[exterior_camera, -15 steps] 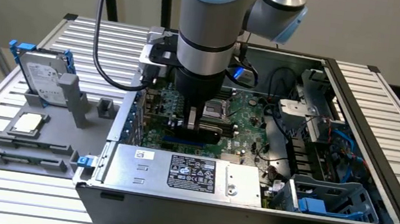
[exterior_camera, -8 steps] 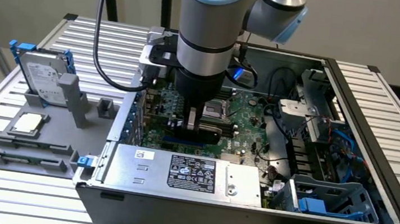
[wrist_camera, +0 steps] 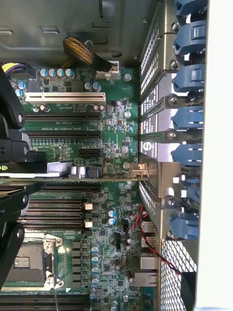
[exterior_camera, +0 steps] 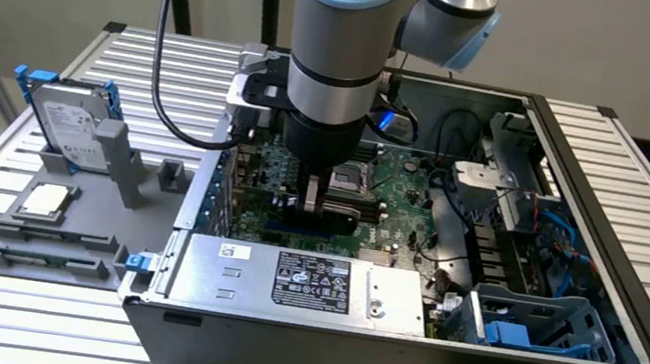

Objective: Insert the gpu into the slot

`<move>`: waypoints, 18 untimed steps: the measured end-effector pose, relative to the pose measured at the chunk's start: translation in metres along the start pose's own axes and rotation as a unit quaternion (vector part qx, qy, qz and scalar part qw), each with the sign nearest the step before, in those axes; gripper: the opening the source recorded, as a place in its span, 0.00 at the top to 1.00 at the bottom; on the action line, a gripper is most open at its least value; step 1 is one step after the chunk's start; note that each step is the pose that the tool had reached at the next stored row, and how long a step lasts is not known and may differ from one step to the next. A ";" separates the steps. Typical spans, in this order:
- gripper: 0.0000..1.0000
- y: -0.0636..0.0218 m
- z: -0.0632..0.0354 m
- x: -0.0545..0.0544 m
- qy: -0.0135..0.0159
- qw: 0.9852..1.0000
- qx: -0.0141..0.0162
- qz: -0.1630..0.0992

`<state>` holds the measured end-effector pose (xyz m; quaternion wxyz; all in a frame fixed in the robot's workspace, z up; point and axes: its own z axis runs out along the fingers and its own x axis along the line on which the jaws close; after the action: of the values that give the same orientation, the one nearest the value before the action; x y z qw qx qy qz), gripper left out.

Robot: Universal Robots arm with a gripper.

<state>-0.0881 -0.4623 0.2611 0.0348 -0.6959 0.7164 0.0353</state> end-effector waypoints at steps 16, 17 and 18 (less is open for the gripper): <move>0.74 0.0000 0.0043 0.000 0.005 1.000 0.000 0.000; 0.74 0.0000 0.0047 0.000 0.005 1.000 0.000 0.000; 0.74 0.0000 0.0050 0.001 0.005 1.000 0.000 0.000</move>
<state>-0.0881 -0.4623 0.2561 0.0309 -0.6961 0.7166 0.0314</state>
